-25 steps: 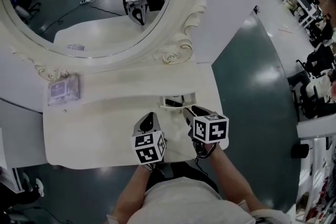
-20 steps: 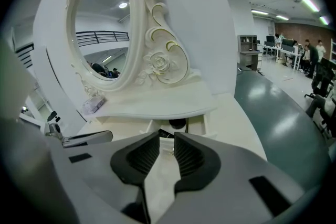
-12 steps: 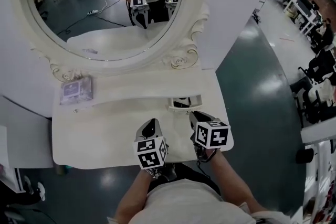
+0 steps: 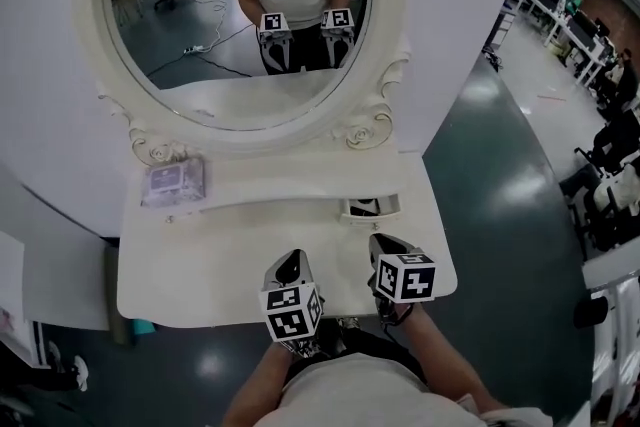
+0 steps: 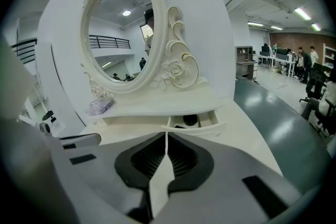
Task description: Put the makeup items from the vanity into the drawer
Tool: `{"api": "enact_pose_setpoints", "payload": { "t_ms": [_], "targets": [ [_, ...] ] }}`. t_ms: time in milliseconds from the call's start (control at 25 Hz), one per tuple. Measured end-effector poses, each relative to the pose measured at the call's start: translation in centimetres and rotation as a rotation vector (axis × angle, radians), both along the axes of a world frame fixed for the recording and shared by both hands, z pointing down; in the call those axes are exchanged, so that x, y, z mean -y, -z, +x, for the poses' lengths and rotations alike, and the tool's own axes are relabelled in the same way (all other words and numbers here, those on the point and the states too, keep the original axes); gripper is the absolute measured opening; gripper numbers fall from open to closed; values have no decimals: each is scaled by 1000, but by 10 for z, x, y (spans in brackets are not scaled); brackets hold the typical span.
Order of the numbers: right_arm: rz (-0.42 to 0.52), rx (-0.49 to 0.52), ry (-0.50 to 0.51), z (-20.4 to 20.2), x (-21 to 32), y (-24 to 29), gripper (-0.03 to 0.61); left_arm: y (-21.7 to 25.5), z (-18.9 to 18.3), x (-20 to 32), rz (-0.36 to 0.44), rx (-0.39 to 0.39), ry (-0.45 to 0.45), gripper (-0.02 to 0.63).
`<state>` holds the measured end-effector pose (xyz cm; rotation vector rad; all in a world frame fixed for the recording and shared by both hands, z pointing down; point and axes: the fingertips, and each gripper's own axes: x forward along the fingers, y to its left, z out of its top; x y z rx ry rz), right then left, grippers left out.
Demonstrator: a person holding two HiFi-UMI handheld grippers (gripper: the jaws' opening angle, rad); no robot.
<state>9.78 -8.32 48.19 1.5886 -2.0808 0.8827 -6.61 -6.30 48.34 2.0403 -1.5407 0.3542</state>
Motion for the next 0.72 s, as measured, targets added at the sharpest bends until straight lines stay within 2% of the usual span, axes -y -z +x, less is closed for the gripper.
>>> {"api": "enact_pose_setpoints", "payload": {
  "t_ms": [240, 520, 720],
  "targets": [
    [-15, 27, -16, -10, -20, -6, 21, -3, -16, -24, -4, 2, 0, 5],
    [97, 30, -87, -1, -37, 19, 18, -6, -25, -39, -9, -33, 29, 5],
    [136, 38, -123, 12, -45, 29, 18, -2, -23, -46, -2, -39, 48, 5]
  ]
}}
